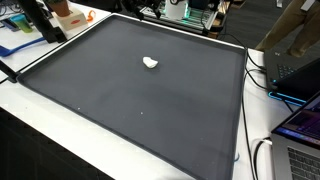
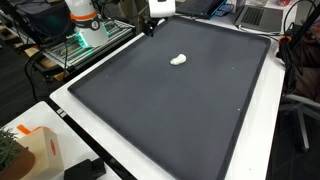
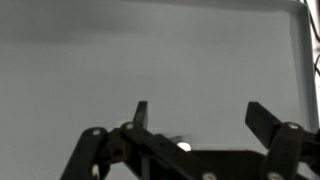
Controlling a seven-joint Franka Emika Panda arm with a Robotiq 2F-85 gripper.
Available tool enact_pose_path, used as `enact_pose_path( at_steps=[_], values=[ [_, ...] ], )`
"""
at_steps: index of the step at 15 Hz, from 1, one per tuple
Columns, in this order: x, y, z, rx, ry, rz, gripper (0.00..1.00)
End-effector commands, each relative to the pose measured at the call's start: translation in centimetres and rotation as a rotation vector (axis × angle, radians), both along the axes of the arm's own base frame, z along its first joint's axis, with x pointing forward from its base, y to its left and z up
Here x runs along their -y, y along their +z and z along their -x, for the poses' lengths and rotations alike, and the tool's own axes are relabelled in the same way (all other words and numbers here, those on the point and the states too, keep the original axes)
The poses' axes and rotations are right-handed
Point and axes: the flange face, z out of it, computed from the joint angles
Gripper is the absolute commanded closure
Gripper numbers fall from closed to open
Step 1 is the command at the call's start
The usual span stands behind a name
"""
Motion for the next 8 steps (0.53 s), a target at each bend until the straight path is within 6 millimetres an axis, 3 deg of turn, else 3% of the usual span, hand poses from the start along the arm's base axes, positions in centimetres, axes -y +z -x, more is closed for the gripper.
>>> enact_pose_path(
  at_steps=[1,4,5,8],
  values=[
    [-0.8,0.8,1.8,0.016,0.048,0.003,0.0],
    [-2.2,2.2,4.9,0.063,0.103,0.017,0.0],
    [-2.7,1.7,4.8,0.075,0.111,0.026,0.0],
    [-1.8,4.1,2.9,0.199,0.159,0.18,0.0]
  ],
)
